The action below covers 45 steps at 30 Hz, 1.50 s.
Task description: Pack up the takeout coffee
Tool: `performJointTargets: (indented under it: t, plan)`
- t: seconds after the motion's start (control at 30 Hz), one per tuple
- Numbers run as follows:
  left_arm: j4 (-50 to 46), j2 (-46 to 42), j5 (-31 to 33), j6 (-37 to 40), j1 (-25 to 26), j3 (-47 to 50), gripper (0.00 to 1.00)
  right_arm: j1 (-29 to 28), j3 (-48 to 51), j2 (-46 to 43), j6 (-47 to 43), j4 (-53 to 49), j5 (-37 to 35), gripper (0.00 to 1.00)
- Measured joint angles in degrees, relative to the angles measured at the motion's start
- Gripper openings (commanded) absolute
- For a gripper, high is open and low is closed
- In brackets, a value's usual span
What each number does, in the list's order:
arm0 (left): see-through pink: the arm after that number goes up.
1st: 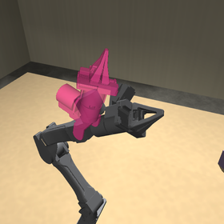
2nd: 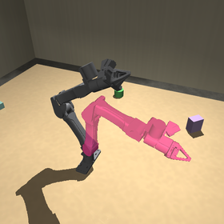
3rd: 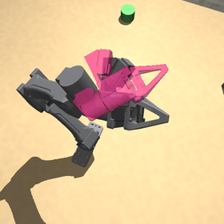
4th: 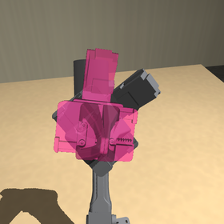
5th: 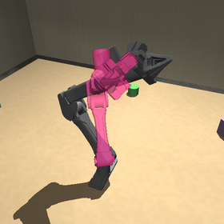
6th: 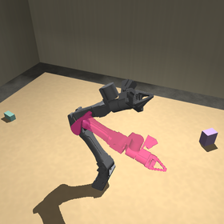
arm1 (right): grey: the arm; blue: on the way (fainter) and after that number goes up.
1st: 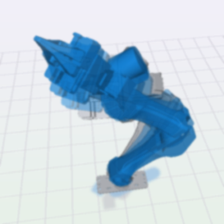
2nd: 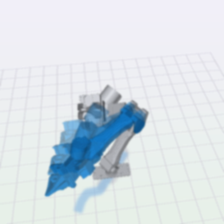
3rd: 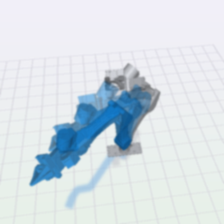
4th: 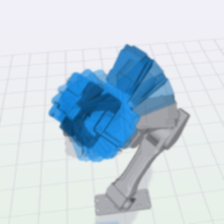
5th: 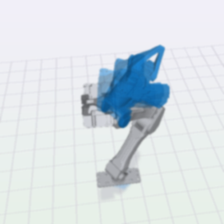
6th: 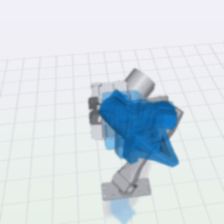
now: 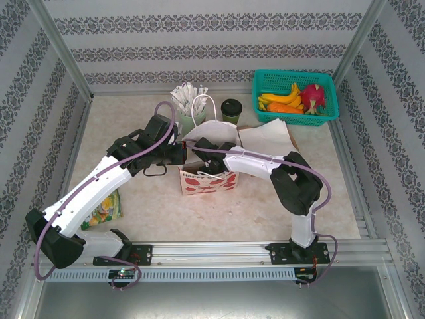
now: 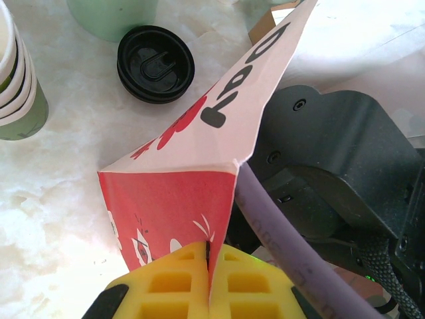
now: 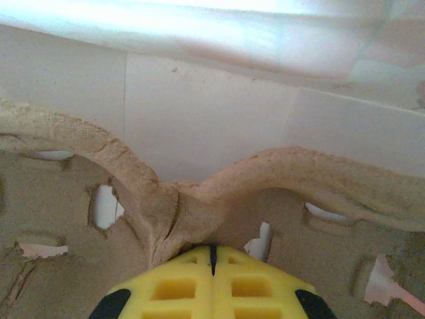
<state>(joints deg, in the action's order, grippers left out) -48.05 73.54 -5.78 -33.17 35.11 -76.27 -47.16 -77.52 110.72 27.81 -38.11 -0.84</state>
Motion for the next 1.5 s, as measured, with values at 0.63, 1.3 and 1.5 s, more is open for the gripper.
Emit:
performJointTargets:
  t: [0.63,1.3,1.5]
  plan:
    - [-0.07,-1.09,0.44,0.0,-0.04,0.17,0.0,-0.74,1.97,-2.75,-1.9,-1.07,2.84,0.0]
    - [-0.07,-1.18,1.51,2.64,-0.04,0.42,0.0,-0.74,0.94,-8.04,-4.02,-2.62,5.01,0.25]
    - [-0.07,-1.18,1.51,3.45,-0.04,0.42,0.0,-0.7,-1.9,-13.57,-5.99,-2.82,6.14,0.36]
